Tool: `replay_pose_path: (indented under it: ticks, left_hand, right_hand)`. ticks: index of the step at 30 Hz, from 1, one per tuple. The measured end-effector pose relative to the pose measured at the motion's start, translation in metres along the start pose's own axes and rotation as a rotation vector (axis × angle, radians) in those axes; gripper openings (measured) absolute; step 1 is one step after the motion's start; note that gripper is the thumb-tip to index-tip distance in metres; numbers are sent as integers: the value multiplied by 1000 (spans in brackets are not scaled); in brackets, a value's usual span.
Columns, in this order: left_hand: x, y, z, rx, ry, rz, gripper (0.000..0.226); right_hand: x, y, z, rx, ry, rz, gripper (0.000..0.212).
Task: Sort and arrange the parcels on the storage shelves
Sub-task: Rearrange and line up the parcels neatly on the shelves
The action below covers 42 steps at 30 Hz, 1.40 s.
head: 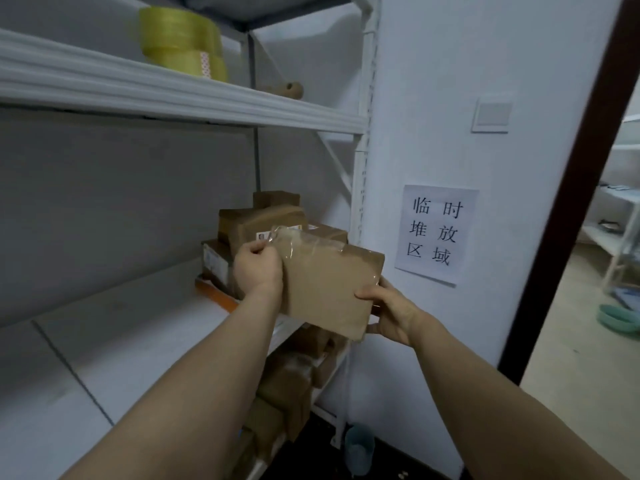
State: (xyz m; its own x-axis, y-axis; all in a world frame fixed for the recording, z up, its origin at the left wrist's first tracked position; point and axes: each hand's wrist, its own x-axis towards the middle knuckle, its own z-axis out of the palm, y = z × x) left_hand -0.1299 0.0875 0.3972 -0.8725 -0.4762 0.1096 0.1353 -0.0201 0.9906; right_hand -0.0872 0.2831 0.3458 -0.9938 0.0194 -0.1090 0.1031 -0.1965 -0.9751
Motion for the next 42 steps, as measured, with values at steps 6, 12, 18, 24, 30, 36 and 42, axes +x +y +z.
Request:
replay_pose_path:
  ticks: [6, 12, 18, 24, 30, 36, 42]
  left_hand:
    - [-27, 16, 77, 86, -111, 89, 37]
    - [5, 27, 114, 435, -55, 198, 35]
    - [64, 41, 141, 967, -49, 508, 42]
    - [119, 42, 155, 1115, -134, 485, 27]
    - [159, 40, 156, 1028, -122, 436, 23]
    - [186, 38, 158, 964, -72, 431, 22]
    - [201, 33, 154, 954, -112, 406, 24]
  right_hand:
    - [8, -30, -65, 84, 226, -123, 59]
    - [68, -61, -75, 17, 530, -273, 102]
    - [138, -87, -44, -231, 637, -393, 122]
    - [204, -98, -26, -396, 604, -370, 117]
    - [248, -90, -7, -423, 512, -346, 121]
    - [276, -86, 10, -502, 475, -269, 130]
    - [287, -90, 29, -604, 469, -94, 126]
